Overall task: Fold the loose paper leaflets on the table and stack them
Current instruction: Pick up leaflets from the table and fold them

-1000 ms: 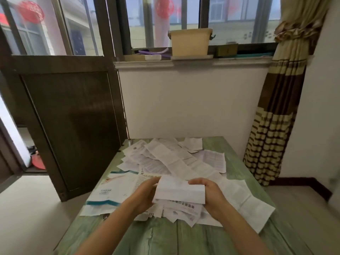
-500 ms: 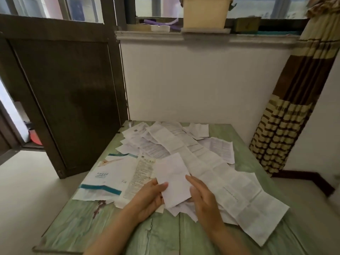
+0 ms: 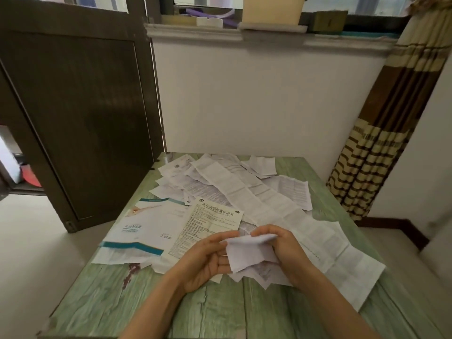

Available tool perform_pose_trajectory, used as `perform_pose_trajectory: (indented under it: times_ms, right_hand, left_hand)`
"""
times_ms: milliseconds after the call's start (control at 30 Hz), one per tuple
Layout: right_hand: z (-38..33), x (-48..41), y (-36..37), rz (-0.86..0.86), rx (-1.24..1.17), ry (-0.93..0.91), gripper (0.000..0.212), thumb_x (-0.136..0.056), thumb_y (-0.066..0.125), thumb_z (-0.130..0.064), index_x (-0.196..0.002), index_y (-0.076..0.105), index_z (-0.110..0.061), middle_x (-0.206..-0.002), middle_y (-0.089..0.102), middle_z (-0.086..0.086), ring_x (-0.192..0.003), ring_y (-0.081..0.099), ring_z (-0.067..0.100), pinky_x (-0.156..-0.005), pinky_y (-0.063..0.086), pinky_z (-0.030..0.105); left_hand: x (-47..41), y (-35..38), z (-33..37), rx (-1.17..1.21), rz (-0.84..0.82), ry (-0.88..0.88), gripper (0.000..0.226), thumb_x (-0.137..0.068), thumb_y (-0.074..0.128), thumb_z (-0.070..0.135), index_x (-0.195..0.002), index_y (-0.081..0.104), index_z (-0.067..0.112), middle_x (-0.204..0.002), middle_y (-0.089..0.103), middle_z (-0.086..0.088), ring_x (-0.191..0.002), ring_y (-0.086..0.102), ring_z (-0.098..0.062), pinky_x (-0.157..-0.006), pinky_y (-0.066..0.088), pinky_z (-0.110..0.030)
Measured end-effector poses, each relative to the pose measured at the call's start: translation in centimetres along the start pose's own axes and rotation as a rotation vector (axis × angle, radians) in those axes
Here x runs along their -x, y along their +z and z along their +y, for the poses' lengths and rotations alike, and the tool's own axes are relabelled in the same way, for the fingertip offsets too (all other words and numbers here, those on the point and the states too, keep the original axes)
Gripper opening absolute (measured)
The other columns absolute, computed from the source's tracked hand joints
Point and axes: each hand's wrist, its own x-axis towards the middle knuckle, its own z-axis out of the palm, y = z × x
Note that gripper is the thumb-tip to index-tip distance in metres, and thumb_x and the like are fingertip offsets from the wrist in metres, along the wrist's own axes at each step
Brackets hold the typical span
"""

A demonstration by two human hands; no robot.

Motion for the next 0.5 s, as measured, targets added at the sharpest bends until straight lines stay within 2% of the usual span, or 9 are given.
perform_pose_trajectory:
  times_ms: [100,167,233,300,367,400,500]
  right_hand:
    - [0.3,0.4,-0.2,0.029,0.007,-0.052,0.039,-0.089,0.046,0.008,-0.063,0.067,-0.012,-0.084,0.066,0.005,-0.079,0.058,0.019,-0.057,0.047,0.021]
    - [0.5,0.6,-0.2,0.029,0.042,-0.131,0.043,-0.087,0.045,0.012,-0.058,0.065,-0.013,-0.078,0.065,0.0,-0.076,0.057,0.015,-0.055,0.045,0.017]
    - [0.9,0.8,0.0,0.037,0.069,-0.225,0.05,-0.084,0.044,0.017,-0.054,0.066,-0.017,-0.068,0.064,-0.006,-0.071,0.056,0.012,-0.054,0.044,0.015]
    - [1.5,0.9,0.6,0.045,0.096,-0.34,0.054,-0.081,0.043,0.018,-0.054,0.067,-0.021,-0.067,0.064,-0.008,-0.071,0.056,0.011,-0.06,0.044,0.017]
    - [1.8,1.3,1.3,0.047,0.11,-0.448,0.046,-0.079,0.045,0.007,-0.058,0.069,-0.026,-0.077,0.065,-0.002,-0.076,0.058,0.009,-0.067,0.046,0.021]
    - [1.8,1.5,1.5,0.038,0.111,-0.486,0.041,-0.077,0.044,0.002,-0.061,0.069,-0.026,-0.082,0.065,0.001,-0.079,0.06,0.009,-0.07,0.047,0.021]
    - [0.8,1.9,1.3,-0.026,0.117,-0.473,0.034,-0.078,0.045,-0.001,-0.071,0.072,-0.02,-0.093,0.066,0.003,-0.091,0.061,0.007,-0.078,0.048,0.018]
  left_hand:
    - [0.0,-0.3,0.2,0.052,-0.035,-0.007,0.036,-0.083,0.045,0.013,-0.113,0.061,0.0,-0.108,0.063,-0.032,-0.081,0.069,-0.038,-0.071,0.057,-0.046]
    - [-0.1,-0.3,0.2,0.063,-0.022,-0.005,0.04,-0.086,0.046,0.025,-0.114,0.058,-0.001,-0.107,0.064,-0.031,-0.081,0.069,-0.036,-0.07,0.057,-0.045]
    - [0.1,0.0,0.1,0.048,-0.009,0.002,0.041,-0.084,0.05,0.03,-0.107,0.064,-0.001,-0.105,0.066,-0.027,-0.083,0.069,-0.034,-0.071,0.056,-0.046]
    - [0.5,0.4,0.1,0.005,-0.044,0.023,0.032,-0.082,0.066,0.026,-0.1,0.072,0.0,-0.111,0.065,-0.026,-0.093,0.068,-0.034,-0.08,0.054,-0.047]
    - [0.7,0.3,0.1,-0.025,-0.091,0.032,0.042,-0.071,0.082,0.02,-0.104,0.07,-0.002,-0.117,0.062,-0.029,-0.099,0.066,-0.035,-0.08,0.057,-0.045]
    - [0.8,0.3,0.2,-0.041,-0.086,0.029,0.047,-0.07,0.082,0.016,-0.109,0.067,-0.005,-0.117,0.061,-0.029,-0.099,0.065,-0.035,-0.078,0.058,-0.043]
    - [0.9,0.2,0.3,-0.096,-0.001,0.047,0.037,-0.08,0.062,0.007,-0.114,0.06,-0.008,-0.114,0.063,-0.028,-0.095,0.067,-0.032,-0.076,0.059,-0.039]
